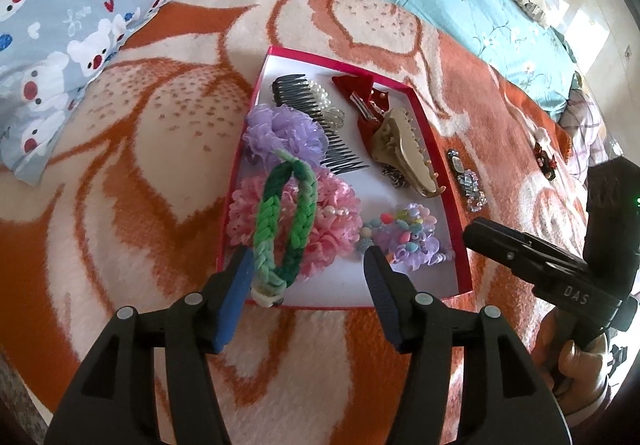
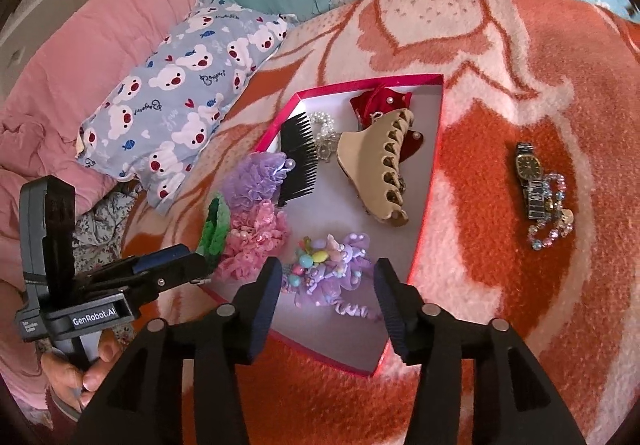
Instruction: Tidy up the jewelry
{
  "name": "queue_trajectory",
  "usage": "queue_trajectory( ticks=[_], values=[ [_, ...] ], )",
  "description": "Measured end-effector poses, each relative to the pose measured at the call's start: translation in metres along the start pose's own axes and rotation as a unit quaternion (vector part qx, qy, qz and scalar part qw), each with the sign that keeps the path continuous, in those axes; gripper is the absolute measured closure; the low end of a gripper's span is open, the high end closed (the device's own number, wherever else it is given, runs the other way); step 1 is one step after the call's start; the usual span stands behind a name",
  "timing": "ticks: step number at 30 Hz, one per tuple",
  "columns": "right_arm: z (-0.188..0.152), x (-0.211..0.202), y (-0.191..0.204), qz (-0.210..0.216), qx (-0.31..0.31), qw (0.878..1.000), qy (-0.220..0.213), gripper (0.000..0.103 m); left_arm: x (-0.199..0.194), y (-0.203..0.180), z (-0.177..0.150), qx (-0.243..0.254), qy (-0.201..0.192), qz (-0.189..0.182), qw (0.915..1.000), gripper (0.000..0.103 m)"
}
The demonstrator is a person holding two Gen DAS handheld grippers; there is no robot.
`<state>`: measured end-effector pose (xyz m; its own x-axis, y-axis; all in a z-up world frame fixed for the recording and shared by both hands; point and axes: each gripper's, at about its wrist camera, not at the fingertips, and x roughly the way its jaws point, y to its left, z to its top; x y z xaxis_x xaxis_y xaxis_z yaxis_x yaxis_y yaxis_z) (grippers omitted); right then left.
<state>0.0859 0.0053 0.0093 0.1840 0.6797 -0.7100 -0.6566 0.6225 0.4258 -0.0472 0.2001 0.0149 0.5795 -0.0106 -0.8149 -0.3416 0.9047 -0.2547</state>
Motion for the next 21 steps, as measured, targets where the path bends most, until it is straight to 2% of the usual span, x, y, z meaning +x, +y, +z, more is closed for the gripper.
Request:
queue_trajectory(
  ticks=[4,8,9,10,11,16,21],
  values=[
    [-0.005,-0.008,-0.002,-0.004,0.001,1.0,-0.003,0.046,-0.003,0.003,-0.005,-0.008,0.001,0.007,0.9999,0.041],
    [-0.01,-0.018,-0.004,-0.008,0.0,1.0,-0.013,0.04,-0.008,0.007,-0.011,-0.022,0.001,0.016,0.9996,0.025],
    [-0.011,-0.02,-0.004,-0.01,0.0,1.0,-0.014,0.033,-0.008,0.008,-0.012,-0.025,0.001,0.02,0.9995,0.02],
    [-0.013,-0.022,-0.005,-0.012,-0.001,1.0,-0.016,0.025,-0.009,0.008,-0.013,-0.027,0.0,0.021,0.9994,0.02],
    [-0.014,-0.024,-0.005,-0.013,-0.001,1.0,-0.018,0.024,-0.01,0.009,-0.014,-0.03,0.0,0.021,0.9993,0.02],
    [-0.023,-0.03,-0.006,-0.02,-0.007,1.0,-0.017,0.018,-0.011,0.012,-0.018,-0.048,0.007,0.019,0.9986,0.019],
    [-0.029,-0.035,-0.003,-0.037,-0.017,0.999,-0.017,0.014,-0.014,0.015,-0.026,-0.056,0.009,0.032,0.9979,0.018]
  ],
)
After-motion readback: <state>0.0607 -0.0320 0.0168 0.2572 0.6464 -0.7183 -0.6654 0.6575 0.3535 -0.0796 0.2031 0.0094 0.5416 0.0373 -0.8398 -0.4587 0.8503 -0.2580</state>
